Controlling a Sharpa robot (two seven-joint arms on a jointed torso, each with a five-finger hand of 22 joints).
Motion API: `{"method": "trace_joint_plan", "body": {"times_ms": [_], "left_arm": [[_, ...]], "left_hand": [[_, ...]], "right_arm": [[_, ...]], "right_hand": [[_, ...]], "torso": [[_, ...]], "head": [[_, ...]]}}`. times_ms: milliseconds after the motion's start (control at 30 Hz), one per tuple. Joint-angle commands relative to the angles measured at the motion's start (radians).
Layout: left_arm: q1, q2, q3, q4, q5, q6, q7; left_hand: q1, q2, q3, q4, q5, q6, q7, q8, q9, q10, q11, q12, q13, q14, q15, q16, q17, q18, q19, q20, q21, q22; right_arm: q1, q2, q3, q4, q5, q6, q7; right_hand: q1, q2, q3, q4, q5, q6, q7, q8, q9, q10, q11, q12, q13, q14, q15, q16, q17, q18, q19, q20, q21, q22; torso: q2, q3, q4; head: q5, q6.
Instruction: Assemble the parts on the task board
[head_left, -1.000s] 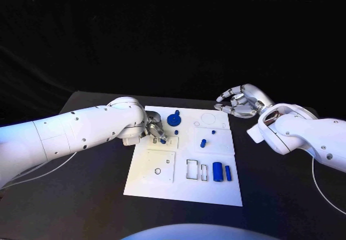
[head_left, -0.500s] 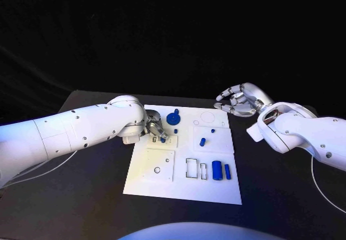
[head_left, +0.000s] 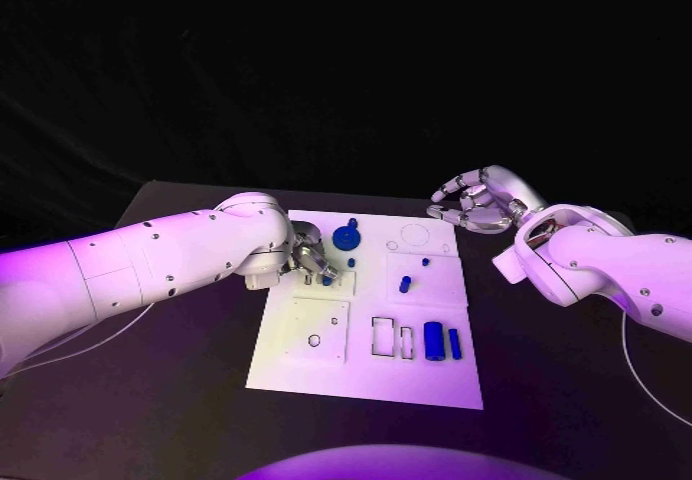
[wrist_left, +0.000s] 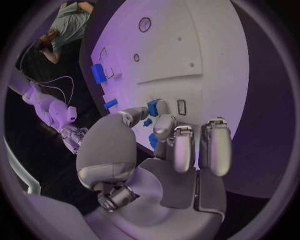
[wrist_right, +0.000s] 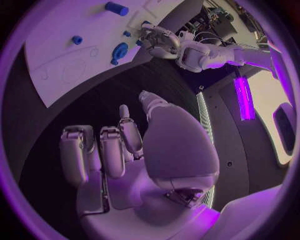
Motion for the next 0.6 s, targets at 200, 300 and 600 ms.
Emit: {"method": "trace_joint_plan", "body": {"times_ms": [200,300,600], "left_arm": [[-0.001,-0.002,0.000,0.005,0.008,0.000,0.004],[-0.001,-0.006,0.001,0.008,0.007,-0.005,0.005],[-0.001,-0.023,0.013,0.027,0.006,-0.014,0.006]], "left_hand": [[-0.009,0.005,-0.032,0.011,-0.005,0.006,0.002,-0.007,0.002,0.005,0.000,0.002,0.000,0.106,-0.008,0.003,0.263,-0.009,0.015,-0.008,0.006,0.047],[-0.009,0.005,-0.032,0.011,-0.005,0.006,0.002,-0.007,0.002,0.005,0.000,0.002,0.000,0.106,-0.008,0.003,0.263,-0.009,0.015,-0.008,0.006,0.047],[-0.009,0.006,-0.043,0.014,-0.005,0.007,0.002,-0.007,0.002,0.005,0.000,0.001,0.000,0.106,-0.009,0.003,0.263,-0.009,0.014,-0.008,0.005,0.046]], "right_arm": [[-0.001,0.000,0.000,0.001,-0.011,0.011,0.007],[-0.001,-0.001,0.000,0.001,-0.011,0.010,0.007],[-0.001,-0.002,0.000,0.000,-0.011,0.008,0.008]], "right_hand": [[-0.016,0.001,-0.005,0.004,-0.011,0.002,-0.004,0.004,0.000,0.001,-0.007,0.001,-0.001,0.076,-0.007,-0.003,0.131,0.007,0.058,-0.003,-0.004,0.212],[-0.016,0.001,-0.005,0.004,-0.011,0.002,-0.004,0.004,0.000,0.001,-0.007,0.001,-0.001,0.076,-0.007,-0.003,0.131,0.007,0.058,-0.003,-0.004,0.212],[-0.022,0.002,-0.008,0.005,-0.015,0.001,-0.004,0.005,0.000,0.001,-0.007,0.000,-0.002,0.076,-0.008,-0.004,0.130,0.007,0.057,-0.004,-0.005,0.211]], "torso": [[0.001,-0.0004,-0.0004],[0.001,-0.0004,-0.0009],[0.000,0.0000,-0.0001]], "head": [[0.001,0.001],[0.000,0.002],[-0.003,0.003]]}}
